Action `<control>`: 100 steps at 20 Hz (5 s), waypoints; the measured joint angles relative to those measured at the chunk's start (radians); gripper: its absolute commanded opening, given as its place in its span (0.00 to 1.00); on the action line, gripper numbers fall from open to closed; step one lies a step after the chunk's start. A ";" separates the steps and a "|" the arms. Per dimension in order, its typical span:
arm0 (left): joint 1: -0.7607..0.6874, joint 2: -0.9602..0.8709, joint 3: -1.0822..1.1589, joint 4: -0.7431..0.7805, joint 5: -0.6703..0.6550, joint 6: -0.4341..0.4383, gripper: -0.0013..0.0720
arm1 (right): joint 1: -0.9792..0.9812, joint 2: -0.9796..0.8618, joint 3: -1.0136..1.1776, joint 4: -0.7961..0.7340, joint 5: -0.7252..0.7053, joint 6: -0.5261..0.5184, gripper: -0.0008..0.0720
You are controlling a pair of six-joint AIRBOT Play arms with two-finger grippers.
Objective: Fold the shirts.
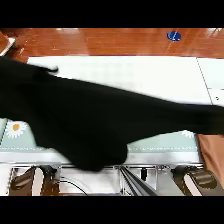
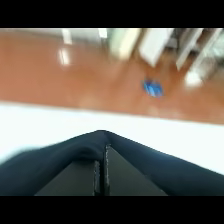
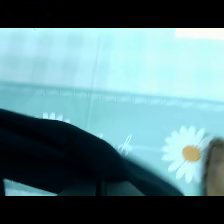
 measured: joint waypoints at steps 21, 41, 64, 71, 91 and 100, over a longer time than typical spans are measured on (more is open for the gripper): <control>-0.284 -0.801 -0.039 -0.058 0.023 0.080 0.71 | -0.286 -0.854 0.089 -0.025 -0.417 -0.058 0.57; -0.649 -0.713 -0.636 -0.318 0.297 -0.014 0.71 | -0.497 -0.558 -0.493 0.174 -0.599 -0.091 0.57; -0.713 -0.835 -0.343 -0.364 0.331 0.069 0.04 | -0.513 -1.155 0.011 0.386 -0.488 -0.364 0.57; -0.713 -0.835 -0.342 -0.364 0.330 0.069 0.04 | -0.516 -1.298 0.100 0.495 -0.315 -0.512 0.57; -0.597 -0.804 -0.219 -0.363 0.231 0.082 0.04 | -0.295 -1.219 0.113 0.485 -0.141 -0.439 0.04; -0.304 -0.615 0.433 -0.404 0.172 0.092 0.04 | -0.305 -0.841 0.667 0.533 -0.226 -0.306 0.03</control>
